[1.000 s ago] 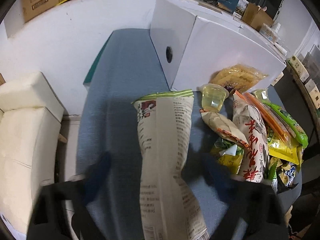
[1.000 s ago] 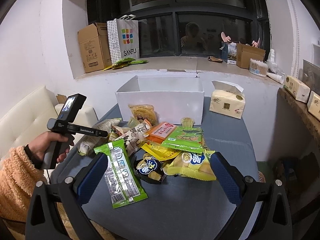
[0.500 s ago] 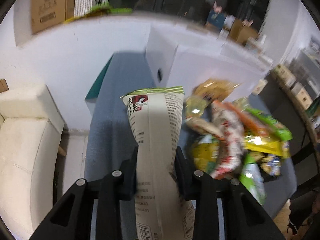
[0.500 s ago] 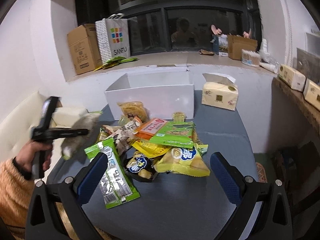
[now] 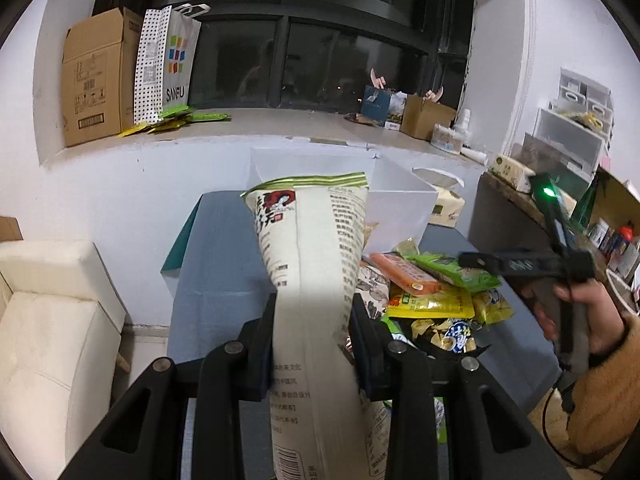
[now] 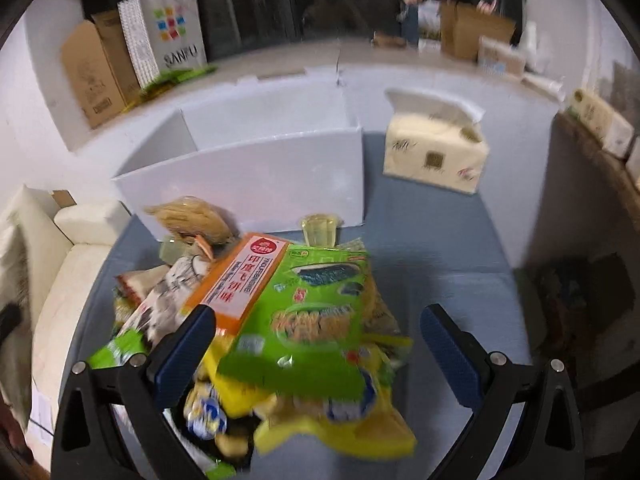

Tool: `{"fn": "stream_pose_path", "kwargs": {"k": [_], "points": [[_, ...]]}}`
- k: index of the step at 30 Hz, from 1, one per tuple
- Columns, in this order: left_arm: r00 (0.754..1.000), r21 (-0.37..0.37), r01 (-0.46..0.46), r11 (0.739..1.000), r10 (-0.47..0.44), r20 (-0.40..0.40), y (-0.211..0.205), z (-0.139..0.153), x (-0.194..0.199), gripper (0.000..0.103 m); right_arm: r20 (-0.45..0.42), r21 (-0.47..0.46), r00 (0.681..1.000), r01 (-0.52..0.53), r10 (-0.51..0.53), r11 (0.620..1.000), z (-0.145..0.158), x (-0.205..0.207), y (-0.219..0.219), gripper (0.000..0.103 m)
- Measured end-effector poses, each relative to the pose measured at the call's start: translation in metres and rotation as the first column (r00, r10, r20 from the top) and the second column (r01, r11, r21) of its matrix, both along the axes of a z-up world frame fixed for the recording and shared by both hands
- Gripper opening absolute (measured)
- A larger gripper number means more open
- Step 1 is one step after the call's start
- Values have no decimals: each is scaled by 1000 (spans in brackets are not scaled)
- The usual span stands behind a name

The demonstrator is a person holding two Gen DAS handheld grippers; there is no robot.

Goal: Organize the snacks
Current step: 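Drop tall white bag into box with left gripper while right drops green packet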

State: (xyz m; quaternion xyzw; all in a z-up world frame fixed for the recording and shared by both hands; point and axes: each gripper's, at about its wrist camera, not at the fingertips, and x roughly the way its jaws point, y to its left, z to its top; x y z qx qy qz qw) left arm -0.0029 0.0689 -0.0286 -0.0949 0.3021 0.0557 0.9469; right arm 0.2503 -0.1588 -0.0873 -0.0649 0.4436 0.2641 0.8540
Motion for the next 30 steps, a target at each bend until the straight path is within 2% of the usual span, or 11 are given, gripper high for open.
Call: {"fn": "stream_pose_path", "kwargs": {"k": [5,8,10,14,19,22,26,30], "points": [[1000,-30,0,1000,0,6,6,-1,-2,35,-25,-99,1000,-14,11,995,-21,13,27,101],[1000,-27,2,1000,-2,5,6,-2,-3,35,-60,-114,998,-36,30,993,-32,15,32,77],[1000,-30,4,1000,-4,9,6,-2,-3,35,-56,-100,998,-34,28,994,-29,13,27,70],[1000,19,-6,1000,6,15,4,-1,-4,35,-13,-14,999,-32,31,999,-14,1,5,69],[999,-37,24,999,-22,48,6,7,1,35,55,128,998,-31,25,991,19,-16,-27,69],[997,-76,44,996,-39,69,10,16,13,35,145,205,989,-55,26,977,50,-25,-35,69],[994,-83,64,995,-56,96,18,39,53,35,223,205,974,-88,41,975,77,-19,-16,69],[995,-108,58,992,-49,84,31,59,109,35,233,199,971,-96,48,975,90,13,15,69]]}}
